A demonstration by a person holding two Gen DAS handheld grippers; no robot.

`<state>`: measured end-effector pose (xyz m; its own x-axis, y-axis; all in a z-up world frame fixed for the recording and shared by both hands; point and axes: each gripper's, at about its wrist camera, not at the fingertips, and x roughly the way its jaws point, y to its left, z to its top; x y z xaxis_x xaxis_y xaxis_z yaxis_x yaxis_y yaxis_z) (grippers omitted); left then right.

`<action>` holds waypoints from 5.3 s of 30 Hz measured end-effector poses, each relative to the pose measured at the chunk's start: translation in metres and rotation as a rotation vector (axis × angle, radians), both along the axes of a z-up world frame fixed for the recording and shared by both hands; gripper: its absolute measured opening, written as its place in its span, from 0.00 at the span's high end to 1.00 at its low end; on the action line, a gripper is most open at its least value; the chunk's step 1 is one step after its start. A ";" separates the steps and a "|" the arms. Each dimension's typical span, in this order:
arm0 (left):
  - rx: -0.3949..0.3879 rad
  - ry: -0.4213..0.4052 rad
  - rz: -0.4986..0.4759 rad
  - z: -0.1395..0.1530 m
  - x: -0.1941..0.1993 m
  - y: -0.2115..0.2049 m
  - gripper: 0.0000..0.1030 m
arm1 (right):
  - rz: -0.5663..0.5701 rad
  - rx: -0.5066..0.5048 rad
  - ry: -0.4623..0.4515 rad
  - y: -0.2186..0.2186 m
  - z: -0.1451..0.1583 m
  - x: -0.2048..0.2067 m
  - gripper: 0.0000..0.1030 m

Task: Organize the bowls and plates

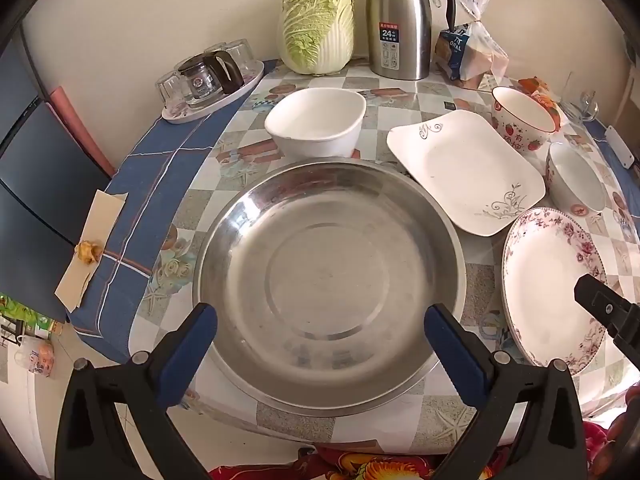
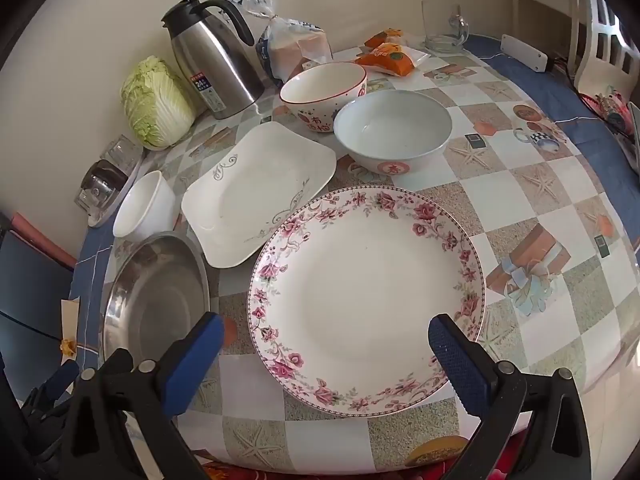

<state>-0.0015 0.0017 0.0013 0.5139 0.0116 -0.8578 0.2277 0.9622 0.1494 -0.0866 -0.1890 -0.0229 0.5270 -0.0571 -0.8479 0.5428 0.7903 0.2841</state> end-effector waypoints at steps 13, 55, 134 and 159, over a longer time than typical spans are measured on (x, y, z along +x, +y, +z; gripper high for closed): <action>-0.023 0.036 -0.003 -0.007 0.006 0.003 0.00 | 0.011 0.003 0.004 0.002 -0.012 0.002 0.00; -0.055 0.053 0.023 -0.009 0.009 0.009 0.00 | 0.075 -0.007 0.042 0.007 -0.012 0.016 0.00; -0.229 -0.046 0.252 -0.056 0.055 0.112 0.00 | 0.489 -0.190 -0.086 0.086 -0.018 0.093 0.00; -0.354 0.065 0.274 -0.077 0.059 0.121 0.29 | 0.510 -0.003 -0.069 0.078 -0.028 0.101 0.77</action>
<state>0.0574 0.1228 -0.0758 0.4772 -0.1605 -0.8640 -0.0441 0.9776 -0.2060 0.0141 -0.1111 -0.0508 0.5428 0.2197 -0.8106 0.0683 0.9504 0.3033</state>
